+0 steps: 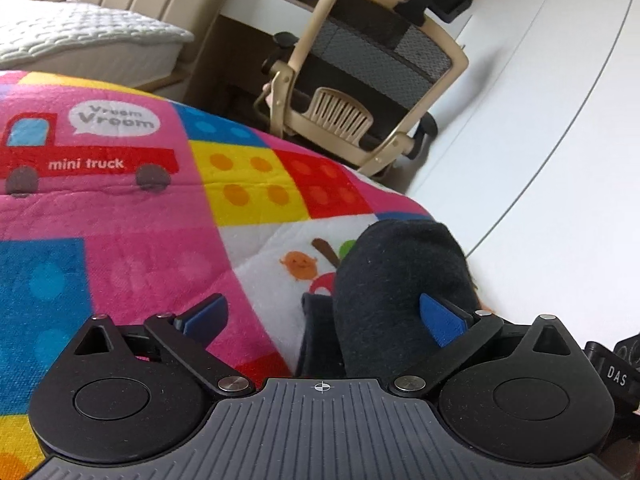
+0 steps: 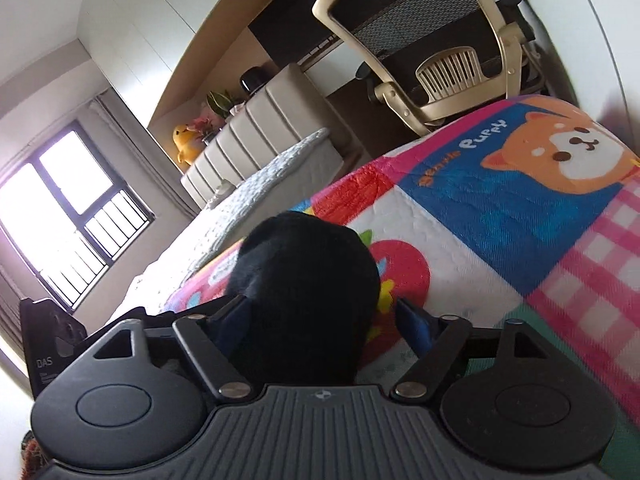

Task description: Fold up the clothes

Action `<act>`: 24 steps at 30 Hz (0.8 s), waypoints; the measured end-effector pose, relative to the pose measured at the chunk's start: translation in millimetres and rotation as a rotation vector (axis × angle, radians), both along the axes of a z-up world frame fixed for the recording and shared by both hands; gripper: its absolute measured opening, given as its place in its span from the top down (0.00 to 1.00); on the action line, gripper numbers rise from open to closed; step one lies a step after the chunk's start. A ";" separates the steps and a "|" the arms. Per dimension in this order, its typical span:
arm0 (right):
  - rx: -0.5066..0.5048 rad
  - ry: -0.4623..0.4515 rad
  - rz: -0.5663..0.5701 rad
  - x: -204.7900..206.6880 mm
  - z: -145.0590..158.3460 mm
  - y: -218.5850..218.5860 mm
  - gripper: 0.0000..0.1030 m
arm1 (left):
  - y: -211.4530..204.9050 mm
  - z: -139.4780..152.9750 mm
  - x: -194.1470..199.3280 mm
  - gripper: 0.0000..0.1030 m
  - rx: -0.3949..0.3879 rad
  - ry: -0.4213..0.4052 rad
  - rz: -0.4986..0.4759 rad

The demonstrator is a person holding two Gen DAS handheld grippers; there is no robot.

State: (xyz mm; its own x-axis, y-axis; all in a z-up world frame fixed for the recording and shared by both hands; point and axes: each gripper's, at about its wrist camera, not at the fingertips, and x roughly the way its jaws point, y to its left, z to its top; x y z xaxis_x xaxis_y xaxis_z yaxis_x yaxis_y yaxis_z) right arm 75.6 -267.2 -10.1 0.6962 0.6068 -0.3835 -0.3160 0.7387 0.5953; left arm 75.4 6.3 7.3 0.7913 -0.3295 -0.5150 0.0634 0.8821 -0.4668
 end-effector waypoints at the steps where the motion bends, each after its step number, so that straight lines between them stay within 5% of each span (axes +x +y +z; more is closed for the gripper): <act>1: -0.009 -0.005 0.000 -0.5 -0.1 3.4 0.17 | 0.8 -0.3 -1.0 0.00 0.005 -0.002 0.002; 13: -0.170 -0.104 -0.136 3.5 24.3 8.8 0.00 | 5.3 -2.7 -13.6 0.00 0.034 -0.034 0.034; 18: -0.370 -0.072 -0.097 32.0 22.3 44.9 0.00 | 10.4 -5.7 -20.6 0.00 0.034 -0.033 0.070; 24: -0.358 0.029 -0.078 45.9 19.1 46.5 0.00 | 16.7 -8.5 -18.4 0.00 0.017 -0.017 0.097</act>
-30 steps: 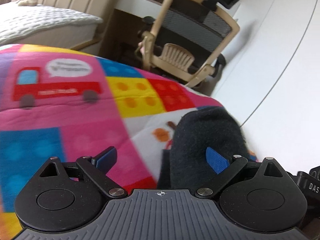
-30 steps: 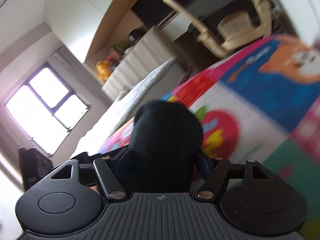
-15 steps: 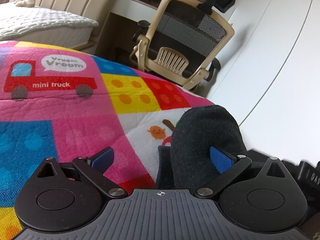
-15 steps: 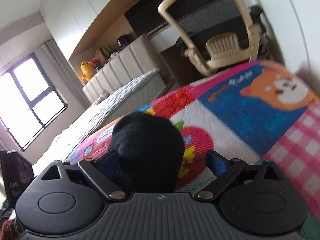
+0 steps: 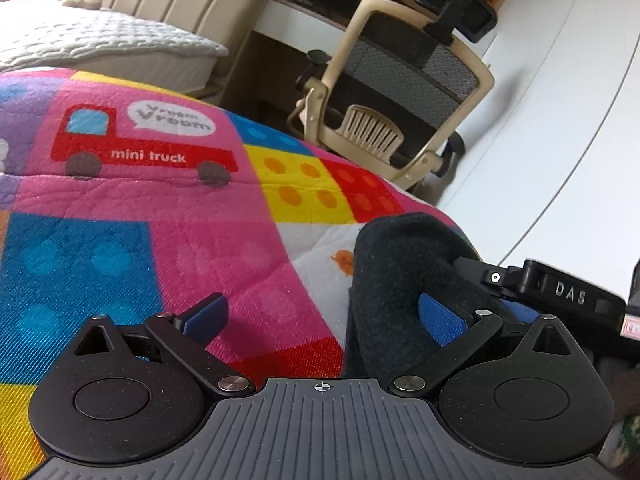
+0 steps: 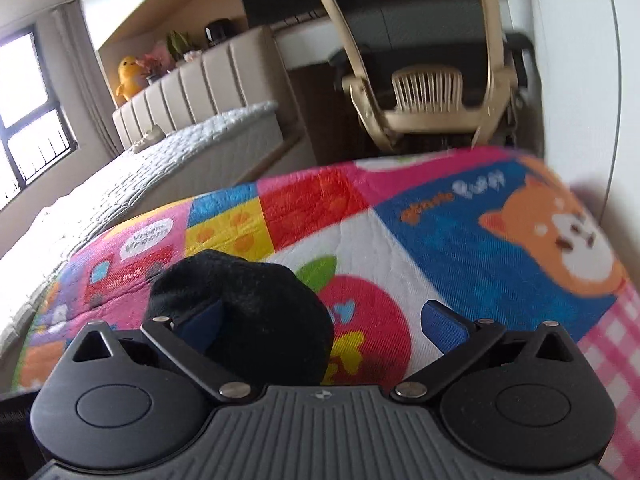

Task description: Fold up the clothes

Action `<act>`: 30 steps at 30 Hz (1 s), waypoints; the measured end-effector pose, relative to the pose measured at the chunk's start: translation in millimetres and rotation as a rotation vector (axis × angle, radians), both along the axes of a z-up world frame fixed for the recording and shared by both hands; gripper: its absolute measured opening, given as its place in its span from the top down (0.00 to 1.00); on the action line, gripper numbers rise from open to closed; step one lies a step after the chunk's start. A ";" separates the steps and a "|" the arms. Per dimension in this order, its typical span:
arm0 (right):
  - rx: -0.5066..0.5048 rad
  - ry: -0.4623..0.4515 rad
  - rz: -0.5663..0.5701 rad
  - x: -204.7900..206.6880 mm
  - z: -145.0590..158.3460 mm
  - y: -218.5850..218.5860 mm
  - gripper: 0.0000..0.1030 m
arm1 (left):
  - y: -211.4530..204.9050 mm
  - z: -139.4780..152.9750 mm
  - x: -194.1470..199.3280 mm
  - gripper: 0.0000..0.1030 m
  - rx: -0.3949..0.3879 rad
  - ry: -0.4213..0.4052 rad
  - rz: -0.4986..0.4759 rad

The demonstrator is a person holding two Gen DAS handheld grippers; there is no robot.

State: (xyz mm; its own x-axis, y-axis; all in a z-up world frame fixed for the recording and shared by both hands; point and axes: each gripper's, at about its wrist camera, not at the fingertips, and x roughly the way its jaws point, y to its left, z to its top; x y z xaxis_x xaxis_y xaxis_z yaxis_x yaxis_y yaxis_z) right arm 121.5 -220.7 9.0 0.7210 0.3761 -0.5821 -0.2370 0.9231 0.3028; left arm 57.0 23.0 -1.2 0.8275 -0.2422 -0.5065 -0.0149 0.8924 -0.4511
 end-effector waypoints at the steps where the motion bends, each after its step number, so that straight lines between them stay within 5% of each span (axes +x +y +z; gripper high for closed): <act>1: 0.000 -0.003 -0.006 -4.2 1.0 -1.2 0.00 | -0.3 0.0 -0.2 0.00 0.002 -0.001 -0.001; 8: -0.146 -0.116 -0.059 -40.8 14.1 15.5 0.00 | 1.4 -1.5 0.4 0.00 -0.008 -0.002 -0.007; 15: 0.076 -0.003 0.029 -57.1 26.9 -14.8 0.00 | 3.3 -2.7 -0.2 0.00 -0.020 -0.004 -0.010; 18: -0.044 0.034 0.053 -59.5 12.5 -3.3 0.00 | 3.2 -2.9 -0.2 0.00 -0.020 -0.004 -0.011; 30: 0.032 0.058 0.090 -52.4 4.8 -9.8 0.00 | 2.3 -3.0 -1.1 0.00 -0.019 -0.005 -0.013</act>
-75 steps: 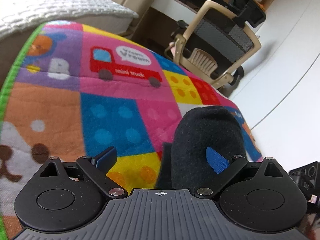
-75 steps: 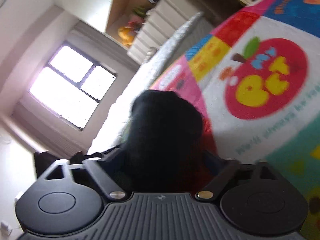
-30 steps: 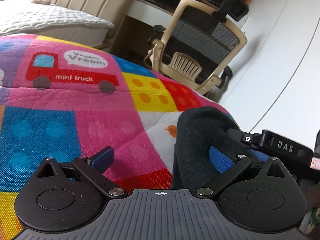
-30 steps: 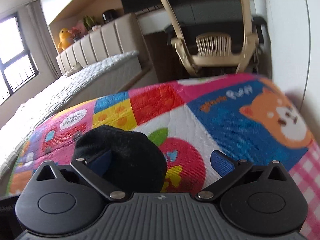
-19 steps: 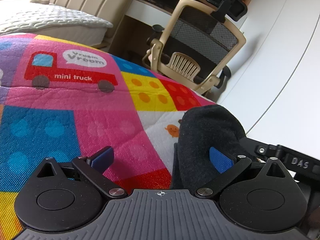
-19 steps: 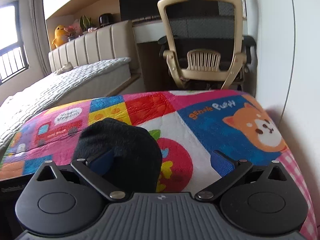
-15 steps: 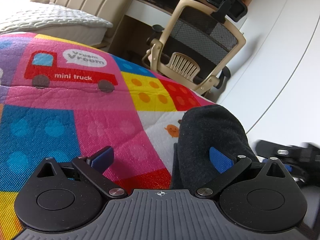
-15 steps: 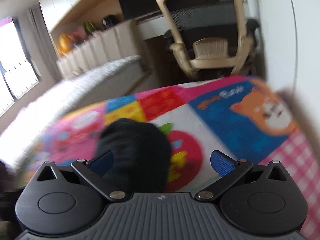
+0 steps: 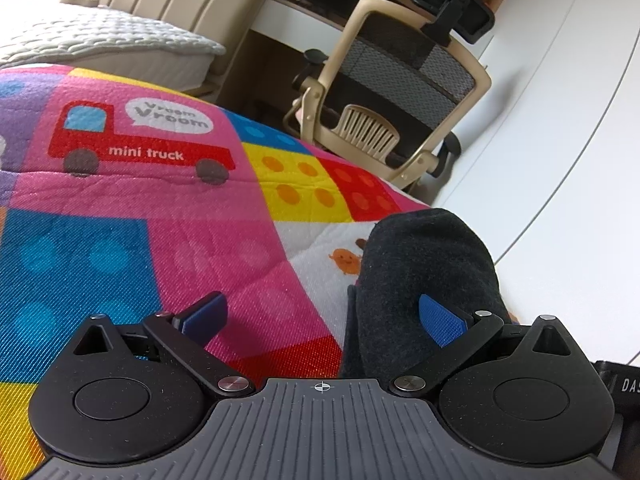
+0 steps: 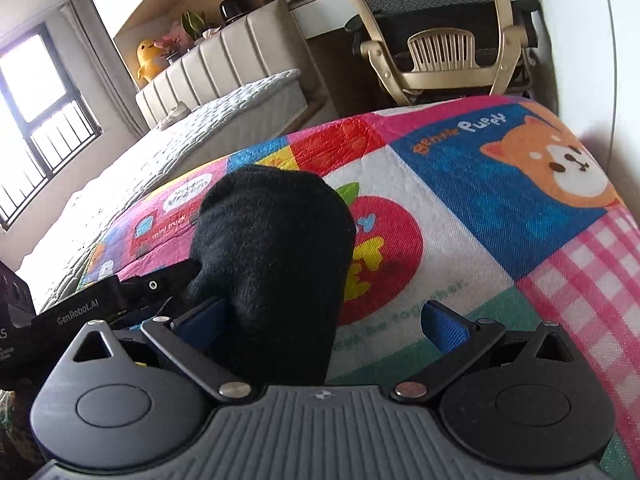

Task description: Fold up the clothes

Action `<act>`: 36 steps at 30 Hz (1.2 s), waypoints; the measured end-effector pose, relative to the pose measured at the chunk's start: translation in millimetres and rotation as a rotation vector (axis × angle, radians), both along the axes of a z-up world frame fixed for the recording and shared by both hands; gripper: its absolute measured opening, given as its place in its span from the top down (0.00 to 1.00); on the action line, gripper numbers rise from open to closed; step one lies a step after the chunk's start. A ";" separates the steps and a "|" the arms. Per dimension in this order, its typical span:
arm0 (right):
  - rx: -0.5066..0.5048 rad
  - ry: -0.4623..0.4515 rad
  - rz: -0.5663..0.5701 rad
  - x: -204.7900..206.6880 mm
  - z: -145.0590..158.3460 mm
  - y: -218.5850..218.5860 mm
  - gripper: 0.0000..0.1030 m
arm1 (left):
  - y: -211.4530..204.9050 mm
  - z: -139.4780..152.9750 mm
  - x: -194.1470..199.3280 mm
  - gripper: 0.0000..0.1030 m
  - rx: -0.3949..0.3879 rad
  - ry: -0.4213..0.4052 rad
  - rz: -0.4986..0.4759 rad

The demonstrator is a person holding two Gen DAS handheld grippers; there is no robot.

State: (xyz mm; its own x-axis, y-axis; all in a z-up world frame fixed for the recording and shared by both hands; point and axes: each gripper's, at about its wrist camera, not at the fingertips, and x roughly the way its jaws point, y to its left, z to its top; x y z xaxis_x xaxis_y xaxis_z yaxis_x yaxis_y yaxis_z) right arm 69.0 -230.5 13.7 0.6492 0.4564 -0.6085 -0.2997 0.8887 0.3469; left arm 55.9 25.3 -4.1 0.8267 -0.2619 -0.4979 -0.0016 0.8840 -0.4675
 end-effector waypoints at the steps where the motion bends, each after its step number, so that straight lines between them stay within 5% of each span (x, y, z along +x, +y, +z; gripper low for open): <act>1: -0.011 -0.022 -0.001 -0.1 4.1 1.6 0.00 | -0.3 0.0 -0.1 0.00 0.000 -0.001 -0.001; 6: -0.080 -0.175 -0.040 7.4 35.8 19.2 0.00 | 0.1 0.1 -0.4 0.00 -0.006 -0.002 0.000; 14: -0.240 -0.036 -0.032 69.3 16.8 63.2 0.00 | 2.0 -0.8 -0.2 0.00 -0.012 -0.001 0.004; 21: -0.175 0.016 -0.028 74.9 10.9 51.3 0.00 | 4.6 -0.9 -2.4 0.00 -0.026 -0.012 0.004; 28: -0.206 -0.020 -0.021 74.7 11.8 56.7 0.00 | -2.1 12.5 -24.6 0.00 -0.036 -0.107 -0.139; 30: -0.204 -0.027 -0.022 72.5 12.5 55.6 0.00 | -7.5 3.3 -19.8 0.00 0.010 -0.066 -0.143; 36: -0.178 -0.081 -0.016 57.1 22.3 45.7 0.00 | -4.3 -1.8 -12.6 0.00 -0.032 -0.024 -0.156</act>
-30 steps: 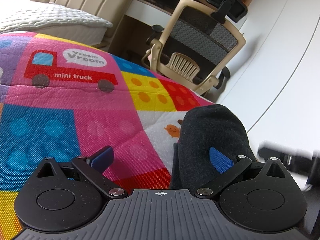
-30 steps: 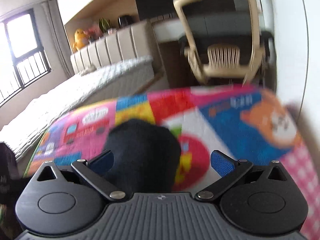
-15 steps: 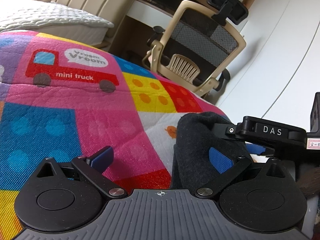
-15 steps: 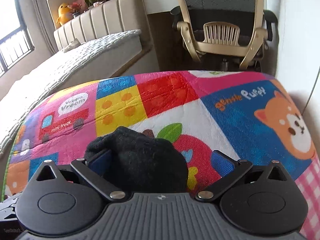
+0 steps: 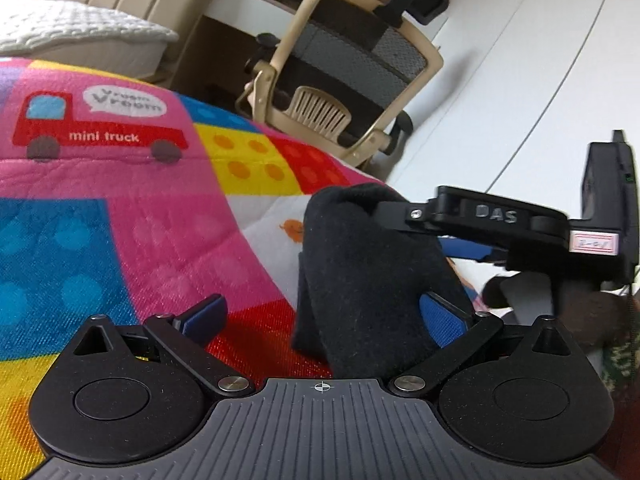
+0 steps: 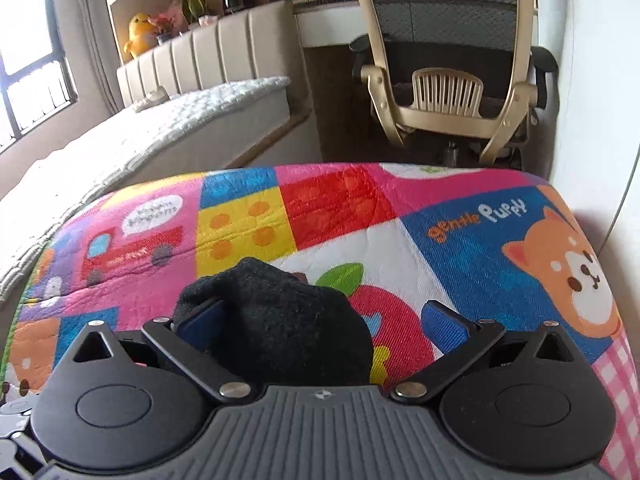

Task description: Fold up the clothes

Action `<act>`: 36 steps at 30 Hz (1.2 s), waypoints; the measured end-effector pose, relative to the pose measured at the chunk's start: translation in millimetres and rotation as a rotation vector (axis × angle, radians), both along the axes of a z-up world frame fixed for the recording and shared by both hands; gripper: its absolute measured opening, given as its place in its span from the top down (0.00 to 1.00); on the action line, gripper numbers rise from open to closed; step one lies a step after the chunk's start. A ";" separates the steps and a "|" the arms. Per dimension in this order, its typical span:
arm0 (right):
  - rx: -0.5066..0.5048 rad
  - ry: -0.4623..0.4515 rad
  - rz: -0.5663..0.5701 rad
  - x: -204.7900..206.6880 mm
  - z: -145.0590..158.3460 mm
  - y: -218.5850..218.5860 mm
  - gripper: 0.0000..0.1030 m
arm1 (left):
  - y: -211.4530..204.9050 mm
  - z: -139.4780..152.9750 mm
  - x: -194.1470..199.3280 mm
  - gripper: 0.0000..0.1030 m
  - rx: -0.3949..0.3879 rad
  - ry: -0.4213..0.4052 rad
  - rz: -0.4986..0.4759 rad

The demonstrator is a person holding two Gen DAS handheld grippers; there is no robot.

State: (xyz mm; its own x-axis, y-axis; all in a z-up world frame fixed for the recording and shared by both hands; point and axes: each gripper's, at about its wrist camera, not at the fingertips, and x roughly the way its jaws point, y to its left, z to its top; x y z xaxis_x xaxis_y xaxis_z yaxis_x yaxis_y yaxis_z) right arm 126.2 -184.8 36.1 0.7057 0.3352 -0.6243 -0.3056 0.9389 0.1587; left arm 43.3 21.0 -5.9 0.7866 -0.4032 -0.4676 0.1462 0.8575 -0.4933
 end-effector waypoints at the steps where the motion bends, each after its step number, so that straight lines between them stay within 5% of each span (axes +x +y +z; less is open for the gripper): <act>1: 0.003 -0.005 0.002 -3.8 2.5 -2.3 0.00 | -0.8 0.3 -0.4 0.00 0.005 -0.002 0.001; 12: 0.079 0.027 0.016 -31.9 20.7 -28.4 0.00 | 3.0 -2.8 1.2 0.00 -0.027 0.009 -0.003; 15: 0.118 0.105 0.054 -34.7 17.7 -30.9 0.00 | 2.8 -3.0 0.9 0.00 -0.026 0.009 -0.004; 17: 0.000 0.159 0.038 -29.8 0.0 -17.6 0.00 | 2.4 -3.0 1.2 0.00 -0.025 0.009 -0.003; 21: 0.025 0.146 0.049 -27.1 -5.9 -13.8 0.00 | 1.3 -2.9 1.7 0.00 -0.009 0.013 0.012; 27: -0.120 -0.038 0.036 -31.7 17.4 7.2 0.00 | 1.5 -3.2 1.4 0.00 -0.013 0.011 0.008; 36: -0.268 -0.075 -0.002 6.3 0.7 36.2 0.00 | 4.1 -4.0 0.4 0.00 -0.024 0.012 0.013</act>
State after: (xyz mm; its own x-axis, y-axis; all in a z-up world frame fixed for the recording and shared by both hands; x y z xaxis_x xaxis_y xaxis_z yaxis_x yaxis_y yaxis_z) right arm 132.4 -148.6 36.8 0.7534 0.1641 -0.6367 -0.3055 0.9449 -0.1179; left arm 43.7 25.1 -10.0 0.7863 -0.4040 -0.4674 0.1285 0.8470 -0.5159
